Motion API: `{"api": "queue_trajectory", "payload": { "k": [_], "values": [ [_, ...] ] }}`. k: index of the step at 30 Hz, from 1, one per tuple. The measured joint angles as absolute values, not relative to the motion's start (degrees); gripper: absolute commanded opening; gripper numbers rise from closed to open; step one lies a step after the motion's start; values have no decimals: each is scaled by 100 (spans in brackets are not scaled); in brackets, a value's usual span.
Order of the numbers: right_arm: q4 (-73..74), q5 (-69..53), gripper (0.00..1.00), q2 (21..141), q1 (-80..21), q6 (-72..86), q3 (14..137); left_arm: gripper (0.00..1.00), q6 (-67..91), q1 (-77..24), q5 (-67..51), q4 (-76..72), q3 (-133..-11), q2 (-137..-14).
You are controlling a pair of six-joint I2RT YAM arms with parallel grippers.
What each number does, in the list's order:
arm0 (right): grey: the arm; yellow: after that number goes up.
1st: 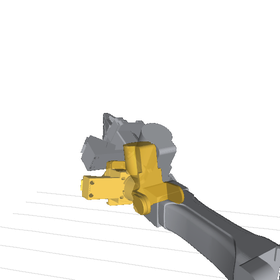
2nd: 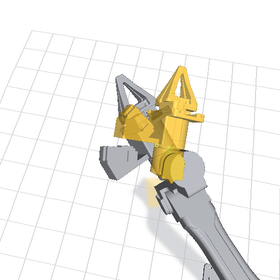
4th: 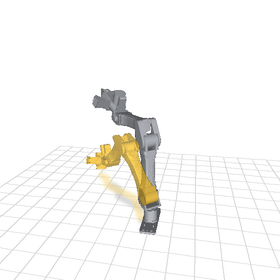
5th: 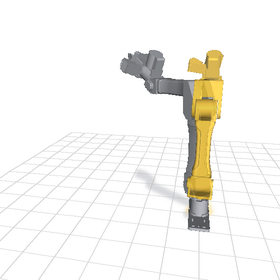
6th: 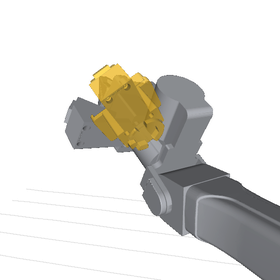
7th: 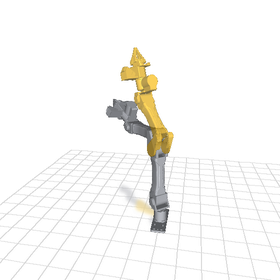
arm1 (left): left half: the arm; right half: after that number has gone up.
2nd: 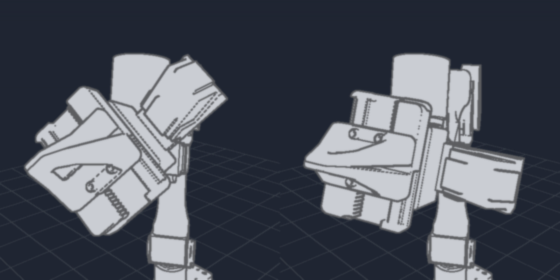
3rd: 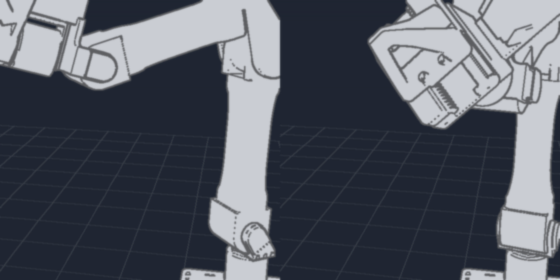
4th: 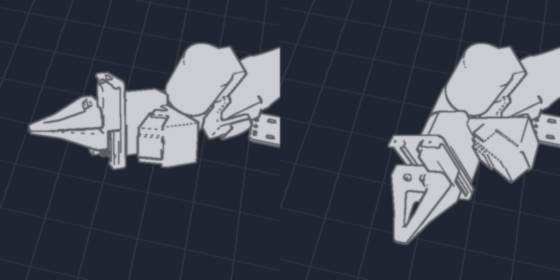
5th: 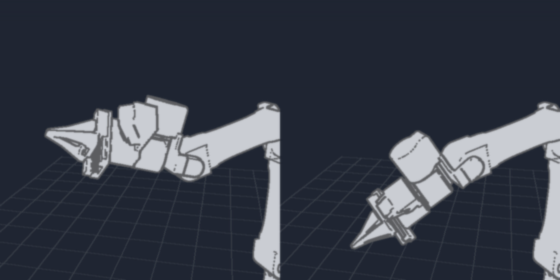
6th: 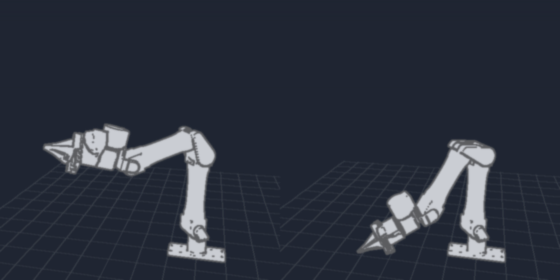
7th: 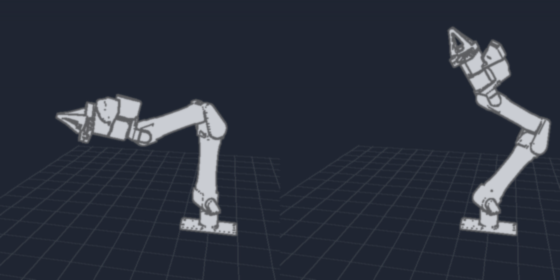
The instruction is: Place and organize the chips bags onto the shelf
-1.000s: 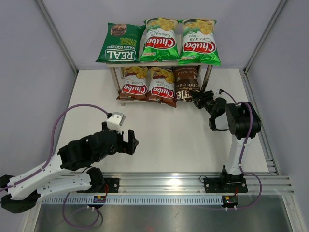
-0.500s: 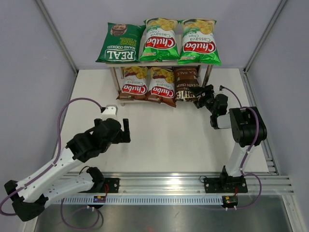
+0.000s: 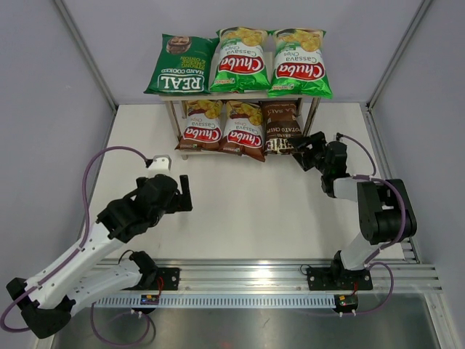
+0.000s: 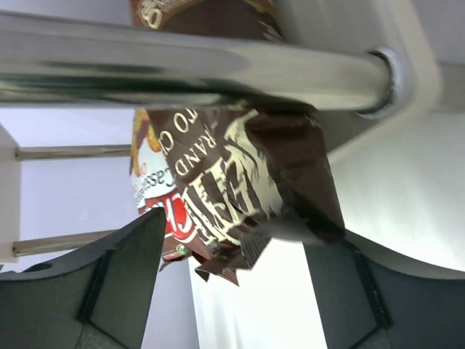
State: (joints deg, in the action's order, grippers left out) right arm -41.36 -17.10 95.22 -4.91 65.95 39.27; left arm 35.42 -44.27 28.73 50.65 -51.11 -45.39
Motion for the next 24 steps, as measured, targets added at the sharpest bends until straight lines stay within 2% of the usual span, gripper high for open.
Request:
{"api": "queue_trajectory", "payload": {
  "k": [1, 5, 6, 11, 15, 18, 21, 24],
  "values": [
    [-4027, -1684, 77, 9472, -491, 6576, 3876, 99, 3509, -4427, 2869, 5153, -5140, -4539],
    [-3756, -1559, 53, 9365, -491, 6501, 3730, 99, 3297, -4427, 2891, 5457, -5367, -4519],
    [-3717, -1549, 51, 9367, -491, 6501, 3726, 99, 3238, -4427, 2915, 5472, -5404, -4499],
    [-3750, -1544, 48, 9435, -491, 6523, 3715, 99, 2945, -4412, 3183, 5468, -5457, -4386],
    [-3800, -1546, 45, 9614, -491, 6563, 3717, 99, 2790, -3793, 3124, 5312, -5413, -4322],
    [-3798, -1559, 49, 9721, -493, 6584, 3721, 99, 2679, -3155, 3009, 5199, -5339, -4174],
    [-3732, -1553, 71, 9682, -493, 6578, 3721, 99, 2567, -2731, 2821, 5063, -5251, -3881],
    [-3522, -1553, 84, 9417, -495, 6473, 3697, 99, 2497, -2545, 2742, 4950, -5207, -3647]
  ]
}}
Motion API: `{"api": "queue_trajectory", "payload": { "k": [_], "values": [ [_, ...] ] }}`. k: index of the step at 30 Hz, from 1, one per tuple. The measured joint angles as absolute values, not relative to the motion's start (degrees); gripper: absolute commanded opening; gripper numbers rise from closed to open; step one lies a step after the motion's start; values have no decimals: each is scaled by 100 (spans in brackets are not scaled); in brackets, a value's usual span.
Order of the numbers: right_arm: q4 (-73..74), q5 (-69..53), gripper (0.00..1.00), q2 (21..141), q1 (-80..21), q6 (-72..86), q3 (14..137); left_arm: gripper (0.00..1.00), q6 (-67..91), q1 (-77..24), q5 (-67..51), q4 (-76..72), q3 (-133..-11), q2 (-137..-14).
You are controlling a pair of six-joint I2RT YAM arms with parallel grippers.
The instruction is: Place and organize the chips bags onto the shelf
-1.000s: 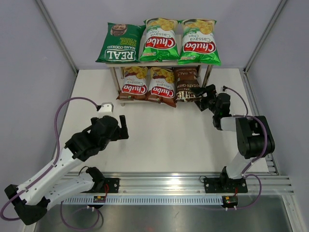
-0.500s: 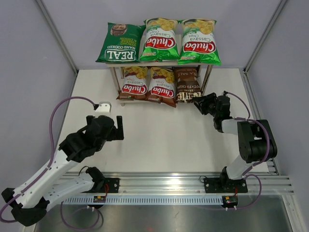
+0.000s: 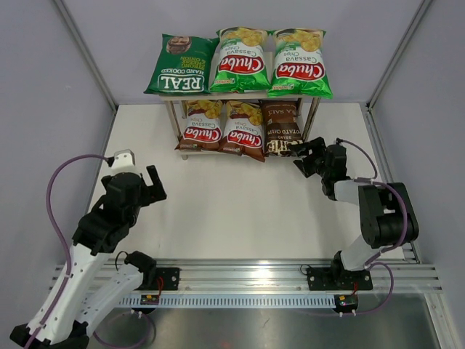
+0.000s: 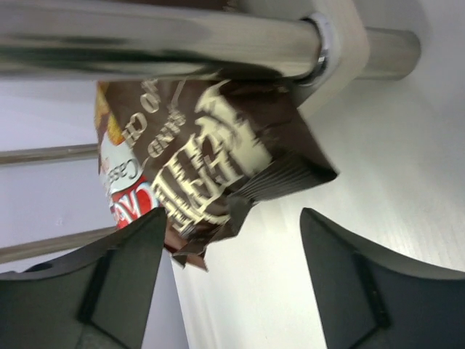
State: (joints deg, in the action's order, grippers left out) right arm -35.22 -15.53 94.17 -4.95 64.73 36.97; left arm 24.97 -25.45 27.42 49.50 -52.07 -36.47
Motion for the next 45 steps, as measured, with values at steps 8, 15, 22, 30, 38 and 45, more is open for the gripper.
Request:
{"api": "queue_trajectory", "payload": {
  "k": [8, 15, 22, 30, 38, 45],
  "values": [
    [-2620, -1568, 99, 7911, -495, 5778, 3413, 99, 2320, -2200, 2657, 4803, -5172, -3610],
    [-215, -1275, 99, 5677, -510, 4062, 3664, 99, 2005, -1584, 2040, 4403, -4816, -3485],
    [2250, -862, 99, 4032, -513, 2596, 4906, 99, 1533, -1400, 1533, 3957, -4169, -2755],
    [4265, -447, 99, 2801, -515, 1922, 5867, 99, 1194, -1387, 1365, 3542, -3817, -1566],
    [5015, 43, 99, 2281, -515, 1288, 6582, 99, 915, -1387, 1076, 3319, -3747, -617],
    [5310, 443, 100, 2357, -576, 888, 6429, 99, 814, -1387, 1041, 3291, -3697, -386]
  ]
}}
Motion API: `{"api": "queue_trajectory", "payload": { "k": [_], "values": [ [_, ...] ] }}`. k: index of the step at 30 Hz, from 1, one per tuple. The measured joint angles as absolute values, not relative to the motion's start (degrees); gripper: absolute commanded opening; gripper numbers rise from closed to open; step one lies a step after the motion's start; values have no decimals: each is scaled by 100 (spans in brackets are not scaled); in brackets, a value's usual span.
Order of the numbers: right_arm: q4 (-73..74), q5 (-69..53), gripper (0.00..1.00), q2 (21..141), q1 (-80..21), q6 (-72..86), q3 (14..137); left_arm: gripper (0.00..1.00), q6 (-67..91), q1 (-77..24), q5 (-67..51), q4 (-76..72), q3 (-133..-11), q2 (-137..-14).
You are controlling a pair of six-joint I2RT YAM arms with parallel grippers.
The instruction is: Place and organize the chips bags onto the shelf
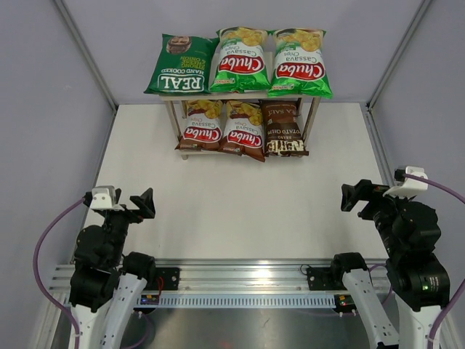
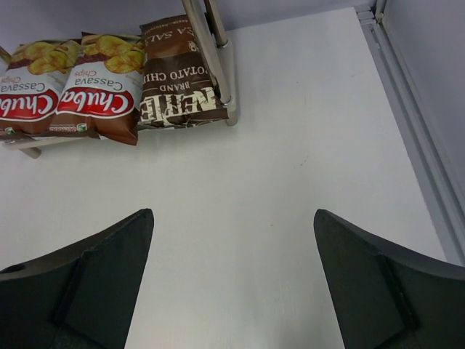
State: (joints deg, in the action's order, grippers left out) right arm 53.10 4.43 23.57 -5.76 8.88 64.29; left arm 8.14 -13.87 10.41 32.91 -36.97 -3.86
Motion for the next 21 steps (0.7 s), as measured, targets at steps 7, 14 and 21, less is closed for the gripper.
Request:
{"api": "queue_trajectory", "payload": {
  "k": [7, 14, 21],
  "values": [
    [5349, 513, 99, 2311, -587, 814, 6307, 99, 794, -1387, 1004, 3291, -3697, -390],
    [5345, 493, 100, 2311, -589, 827, 6296, 99, 797, -1385, 1007, 3288, -3697, -427],
    [5341, 478, 99, 2318, -589, 838, 6287, 99, 797, -1385, 1007, 3288, -3697, -429]
  ]
}}
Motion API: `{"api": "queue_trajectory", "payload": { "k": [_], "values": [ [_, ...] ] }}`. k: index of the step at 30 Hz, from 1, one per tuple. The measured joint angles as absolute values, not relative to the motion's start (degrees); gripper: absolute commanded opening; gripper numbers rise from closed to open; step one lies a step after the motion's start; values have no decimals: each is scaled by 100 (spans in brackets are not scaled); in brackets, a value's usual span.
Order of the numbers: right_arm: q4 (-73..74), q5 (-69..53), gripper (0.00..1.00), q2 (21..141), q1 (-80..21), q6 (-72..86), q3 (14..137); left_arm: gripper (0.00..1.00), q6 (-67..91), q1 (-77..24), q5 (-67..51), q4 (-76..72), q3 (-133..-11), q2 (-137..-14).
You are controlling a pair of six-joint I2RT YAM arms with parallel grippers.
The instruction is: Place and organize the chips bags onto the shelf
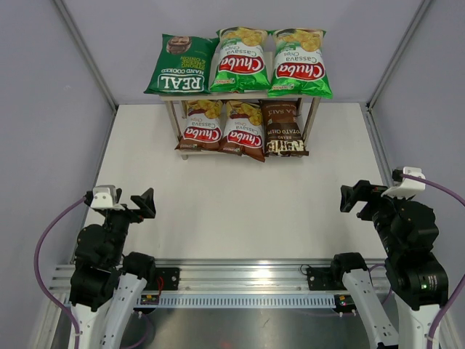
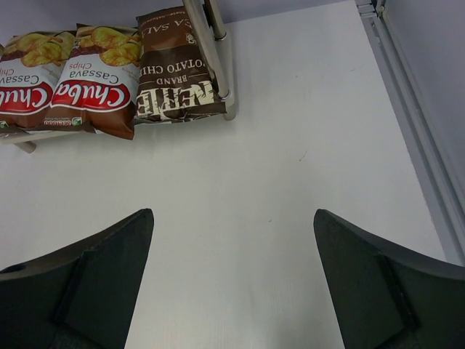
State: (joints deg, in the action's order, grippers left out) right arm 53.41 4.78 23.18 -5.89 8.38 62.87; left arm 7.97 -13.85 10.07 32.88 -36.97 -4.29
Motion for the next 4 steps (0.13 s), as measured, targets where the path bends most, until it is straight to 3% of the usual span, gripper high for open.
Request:
{"api": "queue_trajectory", "payload": {
  "k": [4],
  "values": [
    [5341, 486, 100, 2362, -589, 847, 6285, 99, 797, -1385, 1007, 3288, -3697, -432]
  ]
}}
